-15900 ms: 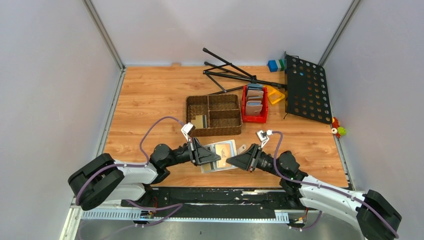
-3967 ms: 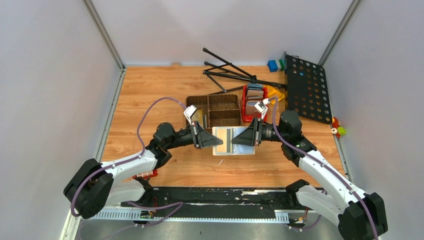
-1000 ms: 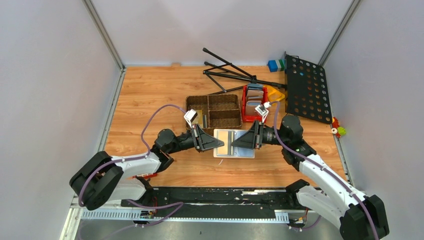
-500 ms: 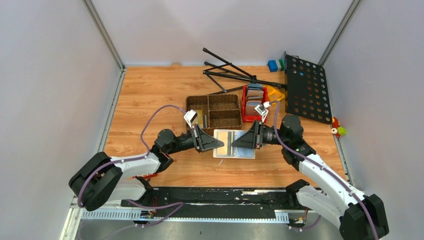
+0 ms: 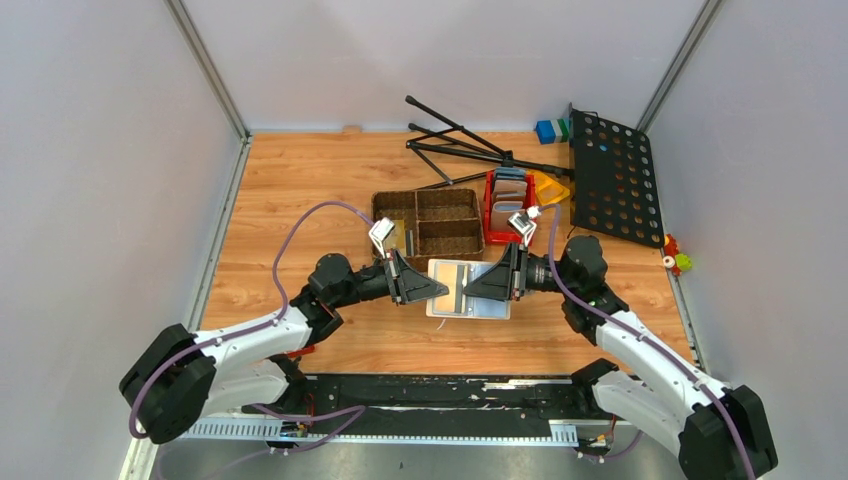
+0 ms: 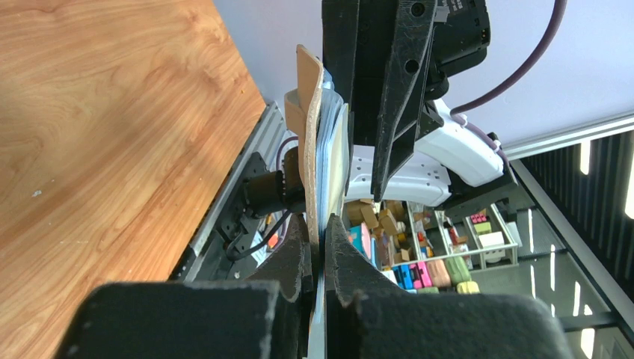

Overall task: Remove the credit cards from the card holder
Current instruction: Remove the credit card from the card holder.

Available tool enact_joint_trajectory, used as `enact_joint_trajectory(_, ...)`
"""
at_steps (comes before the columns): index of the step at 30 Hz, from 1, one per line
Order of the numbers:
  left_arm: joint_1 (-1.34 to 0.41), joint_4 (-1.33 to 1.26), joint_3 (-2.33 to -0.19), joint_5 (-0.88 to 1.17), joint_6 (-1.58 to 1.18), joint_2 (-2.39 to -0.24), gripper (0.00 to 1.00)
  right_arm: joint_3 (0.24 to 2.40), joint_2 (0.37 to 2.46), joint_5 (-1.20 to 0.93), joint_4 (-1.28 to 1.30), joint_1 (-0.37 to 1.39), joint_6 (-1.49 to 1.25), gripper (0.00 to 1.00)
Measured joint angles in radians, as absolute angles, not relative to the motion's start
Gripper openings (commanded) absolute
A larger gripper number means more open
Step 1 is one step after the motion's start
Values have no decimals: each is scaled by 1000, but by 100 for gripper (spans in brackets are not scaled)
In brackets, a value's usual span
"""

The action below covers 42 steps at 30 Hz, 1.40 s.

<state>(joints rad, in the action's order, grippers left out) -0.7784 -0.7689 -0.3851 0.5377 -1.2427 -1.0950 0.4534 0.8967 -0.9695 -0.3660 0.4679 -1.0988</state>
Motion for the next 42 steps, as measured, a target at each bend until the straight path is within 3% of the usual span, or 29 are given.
enact_joint_trajectory(4,-778,-798,-384,543,-1257,-1110,0,450,899,-971,-383,467,-1106,30)
enact_joint_trajectory(9,-776,-894,-363,548,-1319,-1161,0,458,886,-953,-326,467,-1050,31)
enact_joint_trajectory(14,-776,-926,-354,540,-1349,-1175,0,466,888,-944,-292,471,-1013,41)
enact_joint_trajectory(29,-777,-943,-345,510,-1394,-1143,0,472,886,-934,-332,484,-1000,38)
enact_joint_trajectory(42,-784,-1042,-320,494,-1425,-1139,0,412,883,-930,-574,487,-1169,38)
